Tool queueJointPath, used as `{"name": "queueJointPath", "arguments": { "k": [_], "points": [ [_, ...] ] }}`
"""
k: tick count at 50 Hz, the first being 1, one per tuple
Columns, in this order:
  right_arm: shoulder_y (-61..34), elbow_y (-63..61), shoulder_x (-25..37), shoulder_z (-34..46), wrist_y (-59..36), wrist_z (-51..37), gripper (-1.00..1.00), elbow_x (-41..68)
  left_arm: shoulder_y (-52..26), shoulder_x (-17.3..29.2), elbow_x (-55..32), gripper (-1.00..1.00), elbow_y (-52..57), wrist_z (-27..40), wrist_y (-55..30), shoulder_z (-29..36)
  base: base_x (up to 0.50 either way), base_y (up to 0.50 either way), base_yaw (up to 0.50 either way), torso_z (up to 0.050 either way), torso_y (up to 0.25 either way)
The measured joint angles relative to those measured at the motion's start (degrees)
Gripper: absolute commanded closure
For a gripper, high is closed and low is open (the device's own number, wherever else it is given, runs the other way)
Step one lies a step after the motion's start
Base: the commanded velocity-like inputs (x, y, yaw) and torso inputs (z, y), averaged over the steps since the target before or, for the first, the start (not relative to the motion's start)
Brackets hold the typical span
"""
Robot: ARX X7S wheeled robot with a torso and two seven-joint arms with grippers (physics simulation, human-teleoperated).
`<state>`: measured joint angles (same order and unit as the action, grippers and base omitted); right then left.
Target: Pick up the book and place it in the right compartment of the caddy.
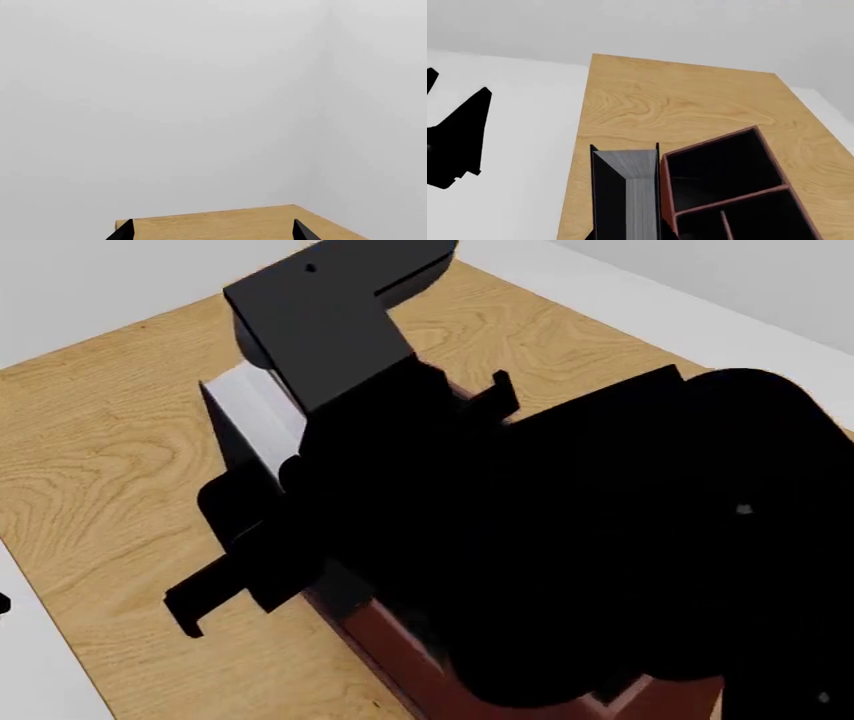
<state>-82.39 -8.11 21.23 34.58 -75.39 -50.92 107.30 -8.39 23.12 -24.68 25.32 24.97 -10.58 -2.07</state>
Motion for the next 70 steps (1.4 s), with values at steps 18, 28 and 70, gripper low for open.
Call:
{"name": "queueJointPath", "arguments": {
  "k": [18,28,70],
  "points": [
    [-5.1,1.6,1.8,0.3,1.8,-6.1,1.00,2.6,0.1,0.3,-0.5,-1.00,0.2,0.2,0.1,-0.3,0.00,0.00,0.00,0.001,0.001],
    [-6.4,1.9,3.0,0.2,3.4,-9.9,1.00,3.8,0.1,0.4,-0.9,-1.00,0.3,0.4,0.1,-0.6,0.00,0.00,0.00,0.000,0.001],
    [-5.1,-4.9,17.3,0.4,15.9,-33.8,1.00,20.2,1.4,1.5,-8.2,-1.00,1.3,0.7,-0.2,-6.1,0.00,0.00,0.00,0.000,0.001]
  ]
}}
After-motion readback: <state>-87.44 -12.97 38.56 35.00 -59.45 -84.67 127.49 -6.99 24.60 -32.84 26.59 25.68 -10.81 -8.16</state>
